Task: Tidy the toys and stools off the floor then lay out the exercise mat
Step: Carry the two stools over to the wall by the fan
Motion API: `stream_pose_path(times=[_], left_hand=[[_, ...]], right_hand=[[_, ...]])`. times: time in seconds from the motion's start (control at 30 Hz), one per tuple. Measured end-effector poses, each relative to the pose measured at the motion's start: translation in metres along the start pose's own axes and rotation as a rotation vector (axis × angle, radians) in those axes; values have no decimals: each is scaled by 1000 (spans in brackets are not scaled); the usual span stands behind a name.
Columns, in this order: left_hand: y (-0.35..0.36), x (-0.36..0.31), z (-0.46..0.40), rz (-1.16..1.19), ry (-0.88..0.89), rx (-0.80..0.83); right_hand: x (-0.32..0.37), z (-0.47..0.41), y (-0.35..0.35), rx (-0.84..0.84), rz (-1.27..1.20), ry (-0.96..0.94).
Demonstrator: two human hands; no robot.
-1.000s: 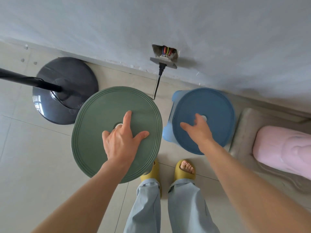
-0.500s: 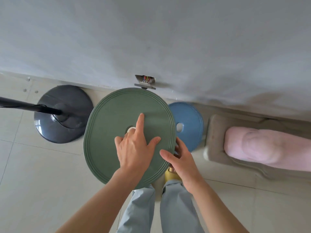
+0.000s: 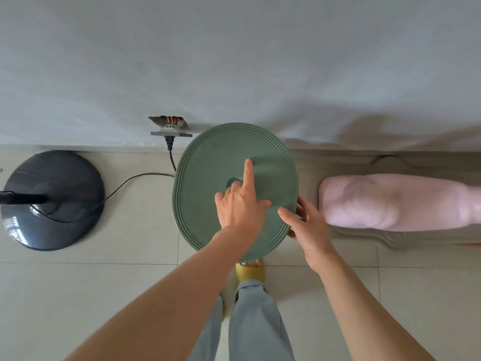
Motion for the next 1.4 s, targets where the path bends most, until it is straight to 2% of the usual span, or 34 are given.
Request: stream_pose_path(times=[0.2, 0.5, 0.8, 0.93, 1.1, 1.2, 1.27, 1.33, 1.4], left_hand=[[41, 11, -24, -20, -31, 63], [87, 29, -55, -19, -58, 127], [124, 61, -74, 2, -144, 152], [130, 64, -77, 1, -111, 159], [142, 75, -79, 177, -72, 294], [142, 86, -77, 326, -78, 312], [132, 94, -72, 313, -48, 221], [104, 101, -66, 141, 28, -50], [79, 114, -56, -50, -17, -235]], right_hand=[[-33, -20, -20, -134, 42, 127], [-71, -41, -24, -137, 59, 265], [-97, -90, 4, -114, 38, 360], [-104, -106, 11, -133, 71, 362], [-122, -124, 15, -155, 90, 389], [-119, -125, 13, -173, 121, 388], [-116, -126, 10, -194, 142, 377], [-112, -128, 10, -204, 163, 372], [-107, -132, 13, -195, 182, 358]])
Point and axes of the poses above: each hand's wrist, its own z-axis away from the middle knuckle, its own y-axis out of the palm, x = y × z, the point moved 8 cm from there along -z, towards the middle knuckle, and after that the axes turned 15 degrees about y, right-handed, at the moved point
